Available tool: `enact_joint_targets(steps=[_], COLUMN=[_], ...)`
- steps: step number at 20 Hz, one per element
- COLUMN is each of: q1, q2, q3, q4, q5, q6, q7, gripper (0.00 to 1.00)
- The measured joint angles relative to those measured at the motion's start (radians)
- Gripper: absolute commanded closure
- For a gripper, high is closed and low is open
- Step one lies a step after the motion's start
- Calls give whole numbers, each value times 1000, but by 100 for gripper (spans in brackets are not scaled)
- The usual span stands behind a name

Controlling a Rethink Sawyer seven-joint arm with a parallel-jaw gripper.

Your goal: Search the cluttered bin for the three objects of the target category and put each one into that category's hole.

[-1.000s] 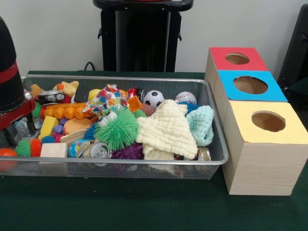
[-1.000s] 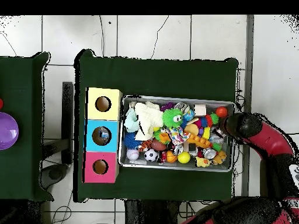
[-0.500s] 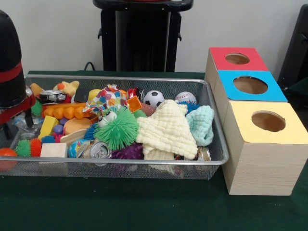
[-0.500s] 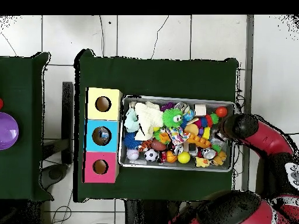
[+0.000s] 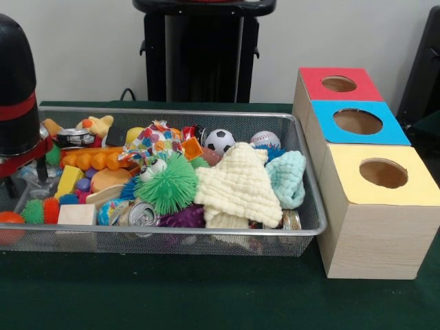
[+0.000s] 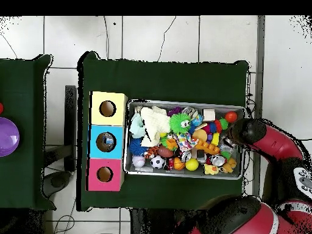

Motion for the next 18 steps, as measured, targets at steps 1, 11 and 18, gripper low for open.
enact_joint_targets(steps=[1,11,18], q1=[0,-11,-14], q2=[4,11,27], q3=[-1,-3,-3], q4=[-3,-3,-18], q5=[10,60,91], q6=[0,6,70], q7=[0,0,0], gripper=[0,0,0])
